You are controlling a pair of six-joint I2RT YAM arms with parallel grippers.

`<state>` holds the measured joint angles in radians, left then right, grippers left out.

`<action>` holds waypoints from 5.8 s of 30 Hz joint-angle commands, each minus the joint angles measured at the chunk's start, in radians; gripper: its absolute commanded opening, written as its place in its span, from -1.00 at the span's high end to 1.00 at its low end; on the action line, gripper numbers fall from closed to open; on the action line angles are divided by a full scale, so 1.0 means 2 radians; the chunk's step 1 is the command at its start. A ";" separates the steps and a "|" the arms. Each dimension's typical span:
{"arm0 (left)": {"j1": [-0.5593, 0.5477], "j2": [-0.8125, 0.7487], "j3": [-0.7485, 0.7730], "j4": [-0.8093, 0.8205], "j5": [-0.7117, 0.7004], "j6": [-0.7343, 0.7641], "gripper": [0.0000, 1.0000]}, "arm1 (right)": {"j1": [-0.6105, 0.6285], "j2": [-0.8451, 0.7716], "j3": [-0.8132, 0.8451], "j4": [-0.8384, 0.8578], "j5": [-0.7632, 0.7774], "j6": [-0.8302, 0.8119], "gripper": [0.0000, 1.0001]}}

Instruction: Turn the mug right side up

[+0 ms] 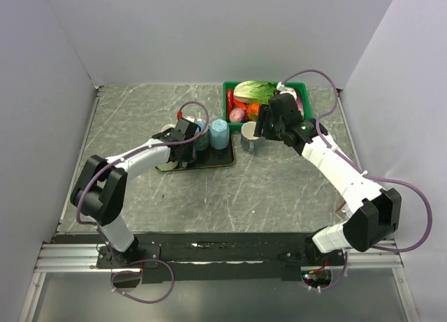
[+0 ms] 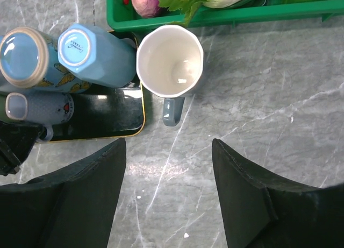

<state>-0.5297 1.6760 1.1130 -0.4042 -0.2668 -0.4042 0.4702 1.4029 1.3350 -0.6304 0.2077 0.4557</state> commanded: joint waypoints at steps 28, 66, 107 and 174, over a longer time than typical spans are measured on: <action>-0.019 -0.221 0.110 0.062 0.121 -0.143 0.98 | -0.007 -0.132 -0.120 0.267 -0.314 0.028 -0.63; -0.018 -0.241 0.086 0.296 0.259 -0.242 0.98 | -0.005 0.048 -0.120 0.857 -0.427 0.412 -0.34; -0.011 -0.223 0.095 -0.008 0.008 -0.053 -0.93 | -0.063 -0.105 -0.127 0.061 0.041 -0.028 1.00; 0.145 -0.147 0.036 -0.128 -0.050 0.055 -0.93 | -0.073 -0.010 -0.114 0.077 0.000 -0.043 -0.73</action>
<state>-0.2821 1.3243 1.1904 -0.5903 -0.2890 -0.4316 0.3553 1.4372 1.0203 -0.4435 0.2371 0.3912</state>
